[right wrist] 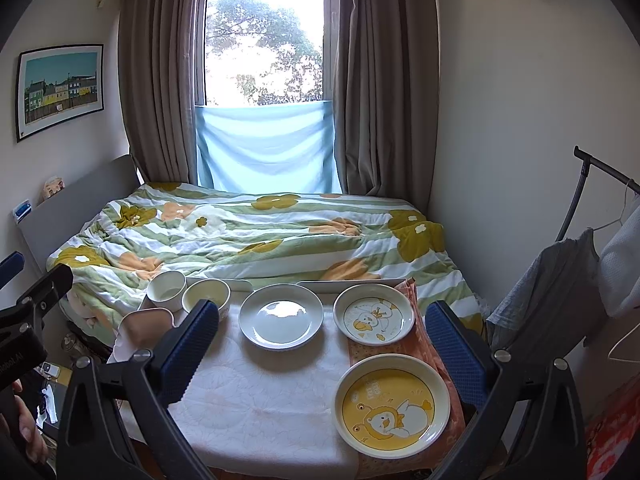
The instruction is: Organize plates and bowls
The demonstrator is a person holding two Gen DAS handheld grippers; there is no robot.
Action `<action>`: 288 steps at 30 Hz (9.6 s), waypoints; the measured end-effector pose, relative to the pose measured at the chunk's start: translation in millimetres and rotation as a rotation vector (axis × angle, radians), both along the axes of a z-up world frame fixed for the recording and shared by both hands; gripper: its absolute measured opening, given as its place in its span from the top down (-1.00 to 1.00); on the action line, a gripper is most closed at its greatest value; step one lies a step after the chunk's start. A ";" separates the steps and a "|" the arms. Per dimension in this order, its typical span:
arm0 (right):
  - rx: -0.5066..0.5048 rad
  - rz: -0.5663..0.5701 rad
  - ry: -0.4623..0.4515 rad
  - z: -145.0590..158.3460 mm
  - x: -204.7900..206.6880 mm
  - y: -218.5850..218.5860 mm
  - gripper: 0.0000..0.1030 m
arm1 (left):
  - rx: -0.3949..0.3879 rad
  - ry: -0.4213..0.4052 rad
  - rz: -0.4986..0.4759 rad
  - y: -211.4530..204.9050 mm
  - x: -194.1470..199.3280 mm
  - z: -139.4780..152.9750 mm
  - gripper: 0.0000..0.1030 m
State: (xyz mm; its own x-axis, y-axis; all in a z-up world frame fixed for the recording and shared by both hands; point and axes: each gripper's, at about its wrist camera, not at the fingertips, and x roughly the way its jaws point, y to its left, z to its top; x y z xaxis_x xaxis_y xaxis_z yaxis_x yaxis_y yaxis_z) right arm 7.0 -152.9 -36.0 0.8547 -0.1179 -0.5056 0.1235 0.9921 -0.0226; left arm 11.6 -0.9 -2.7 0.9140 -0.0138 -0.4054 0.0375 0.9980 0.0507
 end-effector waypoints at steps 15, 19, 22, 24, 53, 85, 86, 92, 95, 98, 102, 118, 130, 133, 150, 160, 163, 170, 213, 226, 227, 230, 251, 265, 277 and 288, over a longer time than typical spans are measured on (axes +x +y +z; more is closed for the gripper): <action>-0.001 0.000 0.001 -1.3 -1.2 -0.3 -0.99 | 0.004 0.008 -0.021 -2.5 0.9 -2.8 -0.99; -0.002 0.000 0.001 -1.7 -0.9 -0.1 -0.99 | 0.001 0.005 -0.024 -1.8 0.4 -2.8 -0.99; -0.001 0.000 0.002 -2.6 -1.0 -0.1 -0.99 | 0.002 0.006 -0.023 -2.4 0.4 -3.1 -0.99; -0.002 -0.001 0.001 -2.4 -1.2 0.0 -0.99 | 0.001 0.006 -0.024 -2.5 0.3 -3.5 -0.99; 0.000 0.000 0.009 -9.3 -3.1 2.1 -0.99 | -0.026 0.021 -0.039 3.6 7.0 -6.8 -0.99; 0.273 -0.265 0.342 -150.7 -18.0 -119.0 -0.98 | -0.032 0.545 -0.394 -87.8 107.3 -171.9 -0.99; 0.300 -0.272 0.356 -166.2 -19.1 -132.8 -0.94 | -0.029 0.581 -0.405 -99.7 111.3 -188.3 -0.99; 0.435 -0.271 0.410 -227.6 -19.9 -186.7 -0.29 | -0.038 0.706 -0.478 -159.9 126.4 -260.2 -0.80; 0.501 -0.236 0.405 -245.4 -15.1 -205.1 -0.09 | -0.098 0.798 -0.545 -186.3 136.7 -288.2 -0.51; 0.533 -0.192 0.405 -255.3 -7.0 -215.1 0.10 | -0.097 0.823 -0.541 -203.7 142.2 -306.7 -0.35; 0.529 -0.167 0.399 -259.3 1.0 -228.4 0.34 | -0.070 0.829 -0.533 -219.4 146.3 -315.2 -0.20; 0.504 -0.134 0.409 -273.0 30.6 -258.4 0.65 | -0.005 0.790 -0.548 -237.0 161.3 -309.9 0.40; 0.243 -0.062 0.482 -270.2 47.1 -233.4 0.71 | 0.118 0.704 -0.558 -253.9 148.0 -302.9 0.53; 0.226 -0.045 0.467 -267.4 47.3 -230.7 0.71 | 0.112 0.690 -0.545 -250.4 147.6 -299.3 0.52; 0.135 0.228 0.417 -232.6 86.6 -146.8 0.70 | 0.016 0.595 -0.290 -131.6 128.0 -248.9 0.53; 0.127 0.460 0.446 -250.4 118.8 -27.3 0.70 | -0.020 0.618 -0.057 -3.7 117.6 -259.2 0.53; 0.134 0.495 0.466 -260.3 125.7 1.5 0.70 | -0.028 0.628 -0.025 23.0 115.0 -269.0 0.53; 0.136 0.510 0.490 -281.1 138.5 40.1 0.70 | -0.052 0.645 -0.026 60.0 116.2 -292.7 0.53; 0.182 0.200 0.600 -278.1 132.2 10.4 -0.95 | -0.119 0.764 -0.087 74.7 116.3 -284.4 0.22; 0.199 0.223 0.477 -203.0 118.9 -6.2 -0.96 | -0.174 0.633 -0.082 84.1 112.7 -224.7 -0.93; 0.191 0.227 0.463 -196.0 122.8 -8.7 -0.96 | -0.166 0.617 -0.080 81.7 115.2 -216.9 -0.93; 0.166 0.235 0.399 -172.5 139.2 -19.6 -0.96 | -0.152 0.562 -0.066 71.2 127.6 -191.6 -0.94; -0.022 0.645 0.590 -193.3 334.4 -81.9 -0.96 | -0.382 0.680 0.132 -42.0 278.4 -232.6 -0.93; 0.052 0.818 0.793 -284.5 371.1 -70.0 0.21 | -0.368 0.826 0.181 -63.8 304.0 -307.0 0.03; 0.045 0.874 0.822 -294.5 368.7 -76.8 0.67 | -0.260 0.863 0.163 -81.8 302.8 -313.9 0.41; 0.014 0.877 0.783 -291.5 361.9 -73.8 0.69 | -0.204 0.840 0.179 -87.0 302.4 -307.9 0.43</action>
State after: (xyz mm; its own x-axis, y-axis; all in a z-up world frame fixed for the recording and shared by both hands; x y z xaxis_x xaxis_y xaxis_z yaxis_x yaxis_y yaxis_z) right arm 368.9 -226.6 -327.5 0.0957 0.3658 -0.9258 -0.6448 0.7313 0.2223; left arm 313.9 -87.9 -310.6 0.3104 -0.0448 -0.9496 -0.1754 0.9790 -0.1035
